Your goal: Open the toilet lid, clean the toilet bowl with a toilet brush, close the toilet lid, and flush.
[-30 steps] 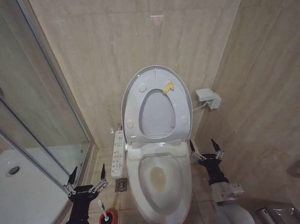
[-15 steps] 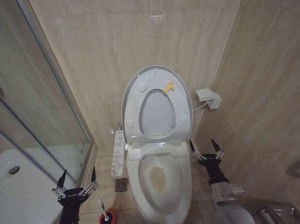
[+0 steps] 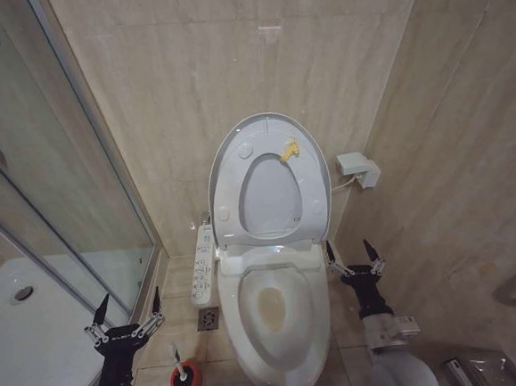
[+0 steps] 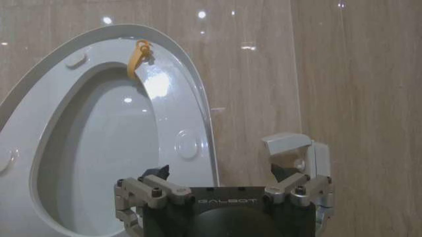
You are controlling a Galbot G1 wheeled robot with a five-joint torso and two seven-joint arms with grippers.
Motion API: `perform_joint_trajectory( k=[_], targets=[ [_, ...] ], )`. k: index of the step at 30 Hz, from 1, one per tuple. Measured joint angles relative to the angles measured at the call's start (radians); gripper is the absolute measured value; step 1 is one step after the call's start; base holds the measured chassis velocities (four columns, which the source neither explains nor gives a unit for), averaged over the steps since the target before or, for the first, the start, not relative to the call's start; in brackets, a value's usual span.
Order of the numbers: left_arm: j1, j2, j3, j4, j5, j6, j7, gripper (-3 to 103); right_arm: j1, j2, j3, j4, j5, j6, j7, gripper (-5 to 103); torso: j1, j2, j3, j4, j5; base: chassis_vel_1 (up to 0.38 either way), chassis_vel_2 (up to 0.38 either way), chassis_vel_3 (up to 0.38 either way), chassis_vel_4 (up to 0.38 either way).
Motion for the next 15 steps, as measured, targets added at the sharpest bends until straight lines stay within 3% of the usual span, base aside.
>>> perform_joint_trajectory(
  k=[15],
  targets=[
    [-0.001,-0.001,0.0,0.004,0.015,-0.001,-0.001,100,0.0,0.0,0.0,0.0,0.0,0.0,0.0,100,0.0,0.0,0.0,0.0,0.0,0.0,0.0,0.0,0.0]
  ],
)
